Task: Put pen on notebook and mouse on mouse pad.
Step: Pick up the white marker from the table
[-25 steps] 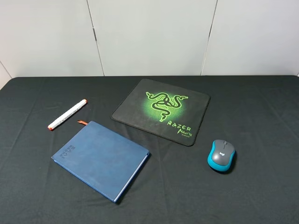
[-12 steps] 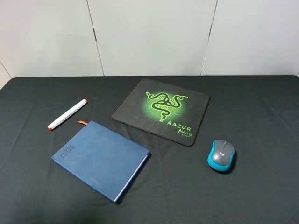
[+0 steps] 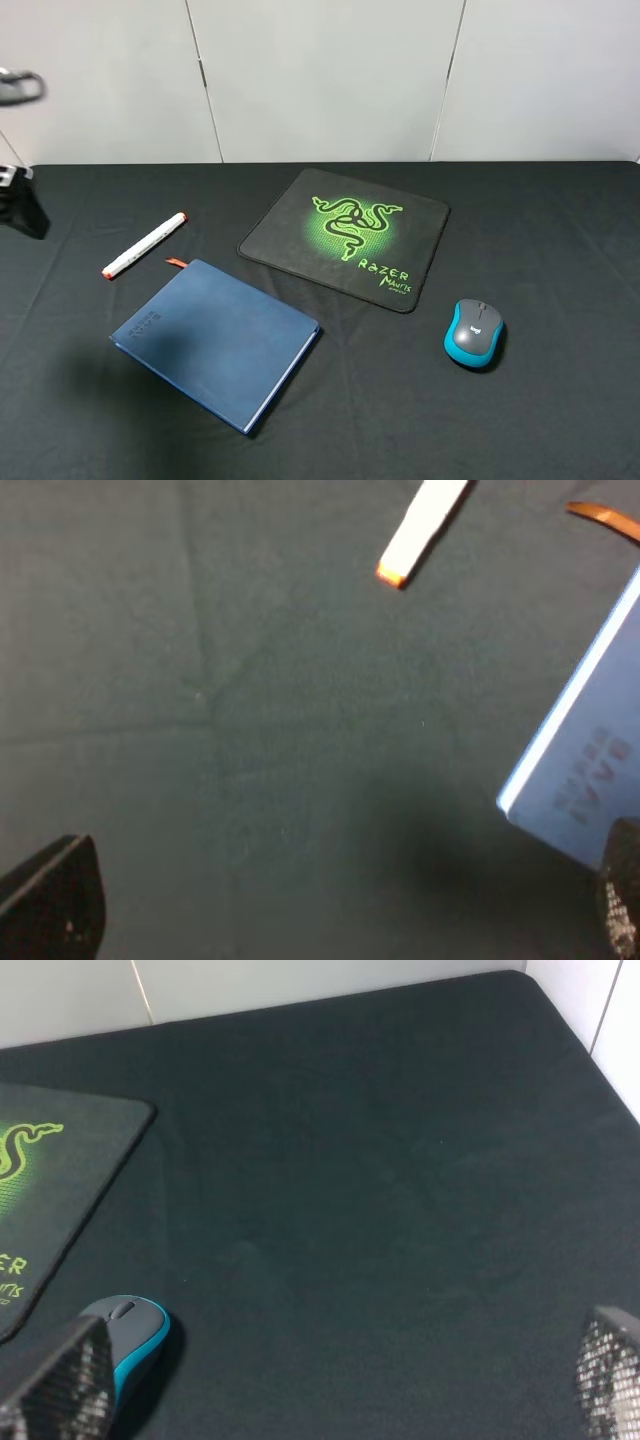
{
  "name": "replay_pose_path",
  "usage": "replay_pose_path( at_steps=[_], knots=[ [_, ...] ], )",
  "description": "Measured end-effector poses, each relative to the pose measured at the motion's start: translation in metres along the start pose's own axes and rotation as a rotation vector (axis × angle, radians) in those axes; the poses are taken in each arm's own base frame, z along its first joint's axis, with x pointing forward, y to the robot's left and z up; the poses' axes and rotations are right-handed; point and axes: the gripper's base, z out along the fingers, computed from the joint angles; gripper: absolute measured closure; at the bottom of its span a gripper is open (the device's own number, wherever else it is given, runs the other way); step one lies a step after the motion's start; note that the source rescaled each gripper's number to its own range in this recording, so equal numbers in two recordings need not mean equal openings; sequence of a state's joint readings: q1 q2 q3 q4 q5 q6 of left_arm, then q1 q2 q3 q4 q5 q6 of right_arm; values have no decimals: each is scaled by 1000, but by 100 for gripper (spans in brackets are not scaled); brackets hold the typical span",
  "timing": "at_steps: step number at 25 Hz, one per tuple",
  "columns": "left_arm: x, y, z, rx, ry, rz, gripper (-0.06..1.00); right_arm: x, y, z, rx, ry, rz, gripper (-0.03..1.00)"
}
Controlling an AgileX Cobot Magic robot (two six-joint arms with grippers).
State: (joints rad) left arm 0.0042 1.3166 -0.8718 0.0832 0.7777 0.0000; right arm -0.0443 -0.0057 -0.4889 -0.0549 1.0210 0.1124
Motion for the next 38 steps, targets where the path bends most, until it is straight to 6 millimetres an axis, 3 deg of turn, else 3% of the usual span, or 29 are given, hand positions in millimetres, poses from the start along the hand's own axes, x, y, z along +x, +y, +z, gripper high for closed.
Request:
replay_pose_path(
  at_steps=[8, 22, 28, 38],
  knots=[
    [-17, -3, 60, 13, 40, 21, -5, 0, 0, 0, 0, 0, 0, -3],
    [-71, -10, 147, 37, 120, 66, -4, 0, 0, 0, 0, 0, 0, -3],
    [-85, -35, 171, 39, 137, 175, -4, 0, 0, 0, 0, 0, 0, -3],
    [-75, -50, 194, 51, 220, 216, -3, 0, 0, 0, 0, 0, 0, -3]
  ],
)
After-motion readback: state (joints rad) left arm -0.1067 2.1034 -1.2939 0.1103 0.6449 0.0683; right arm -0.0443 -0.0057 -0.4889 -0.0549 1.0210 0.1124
